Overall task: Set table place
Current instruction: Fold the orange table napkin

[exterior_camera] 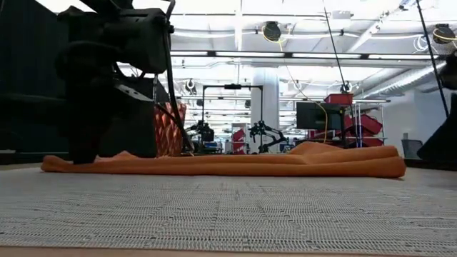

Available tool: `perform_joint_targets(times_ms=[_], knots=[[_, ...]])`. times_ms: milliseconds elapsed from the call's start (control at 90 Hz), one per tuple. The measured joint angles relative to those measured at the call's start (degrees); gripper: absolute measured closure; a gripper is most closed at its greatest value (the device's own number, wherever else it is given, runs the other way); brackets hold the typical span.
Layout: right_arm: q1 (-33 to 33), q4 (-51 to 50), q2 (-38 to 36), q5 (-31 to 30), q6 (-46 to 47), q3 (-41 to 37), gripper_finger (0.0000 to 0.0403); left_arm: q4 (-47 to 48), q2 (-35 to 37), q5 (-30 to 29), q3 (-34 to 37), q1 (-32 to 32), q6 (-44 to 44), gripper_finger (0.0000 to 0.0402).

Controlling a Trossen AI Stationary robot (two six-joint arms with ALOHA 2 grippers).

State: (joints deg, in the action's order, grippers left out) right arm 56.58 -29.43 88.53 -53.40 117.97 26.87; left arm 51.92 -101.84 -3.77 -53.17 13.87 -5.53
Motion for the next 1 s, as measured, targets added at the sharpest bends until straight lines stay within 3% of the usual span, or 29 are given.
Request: perform_joint_targets(times_ms=[178, 322, 767, 1000], knots=[[1.19, 17.58, -0.13, -7.35, -4.47, -7.89, 0.0168, 0.02, 0.0, -0.02, 0.0, 0.04, -0.01, 0.0402], [2.21, 20.07, -0.79, -10.75, -5.15, -9.32, 0.0147, 0.04, 0.0, -0.02, 0.0, 0.04, 0.03, 0.0402], [-2.03, 20.13, -3.17, -10.39, -6.35, -11.43, 0.0151, 0.05, 0.0, -0.02, 0.0, 0.0, 0.25, 0.0402], [-5.9, 26.43, -3.13, -7.21, -15.28, -11.52, 0.0151, 0.04, 0.0, -0.02, 0.0, 0.0, 0.27, 0.0402]])
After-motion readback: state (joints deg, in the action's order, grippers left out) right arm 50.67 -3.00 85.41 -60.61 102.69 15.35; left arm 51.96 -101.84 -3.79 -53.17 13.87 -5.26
